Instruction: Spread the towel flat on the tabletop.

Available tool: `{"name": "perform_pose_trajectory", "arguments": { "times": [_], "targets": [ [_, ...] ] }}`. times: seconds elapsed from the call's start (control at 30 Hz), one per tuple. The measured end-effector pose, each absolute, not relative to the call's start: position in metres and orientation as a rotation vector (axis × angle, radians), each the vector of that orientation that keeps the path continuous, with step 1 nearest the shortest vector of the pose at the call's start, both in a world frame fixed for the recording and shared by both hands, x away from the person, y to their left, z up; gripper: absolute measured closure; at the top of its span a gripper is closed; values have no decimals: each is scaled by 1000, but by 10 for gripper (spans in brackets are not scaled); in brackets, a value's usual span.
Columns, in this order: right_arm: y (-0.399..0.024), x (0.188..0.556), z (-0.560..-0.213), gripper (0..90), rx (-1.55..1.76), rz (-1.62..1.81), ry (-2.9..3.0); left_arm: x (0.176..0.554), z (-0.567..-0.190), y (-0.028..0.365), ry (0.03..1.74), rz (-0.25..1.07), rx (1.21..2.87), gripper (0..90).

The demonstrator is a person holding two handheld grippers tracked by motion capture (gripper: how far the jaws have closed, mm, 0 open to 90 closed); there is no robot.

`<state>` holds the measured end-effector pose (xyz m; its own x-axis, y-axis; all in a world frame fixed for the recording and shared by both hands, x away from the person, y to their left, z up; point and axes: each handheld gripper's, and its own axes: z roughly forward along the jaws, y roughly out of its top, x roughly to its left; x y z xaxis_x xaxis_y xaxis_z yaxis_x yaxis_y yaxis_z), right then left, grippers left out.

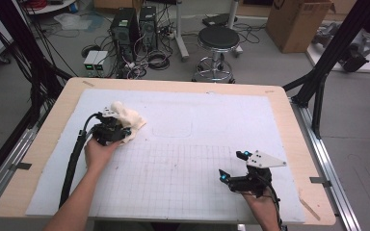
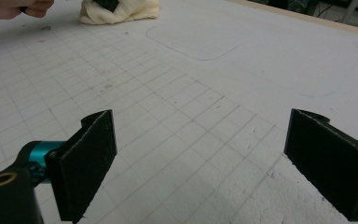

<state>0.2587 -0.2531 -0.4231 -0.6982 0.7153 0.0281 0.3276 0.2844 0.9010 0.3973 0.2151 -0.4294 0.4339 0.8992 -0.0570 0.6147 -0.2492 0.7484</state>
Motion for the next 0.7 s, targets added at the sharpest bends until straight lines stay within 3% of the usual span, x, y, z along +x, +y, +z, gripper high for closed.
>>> {"name": "perform_pose_trajectory", "arguments": {
  "times": [0.23,0.7],
  "targets": [
    [-251,257,-426,87,931,1378,2206,396,-427,217,1298,464,1939,790],
    [-247,256,-427,87,926,1360,2222,386,-404,228,1246,394,1822,819]
  ]
}}
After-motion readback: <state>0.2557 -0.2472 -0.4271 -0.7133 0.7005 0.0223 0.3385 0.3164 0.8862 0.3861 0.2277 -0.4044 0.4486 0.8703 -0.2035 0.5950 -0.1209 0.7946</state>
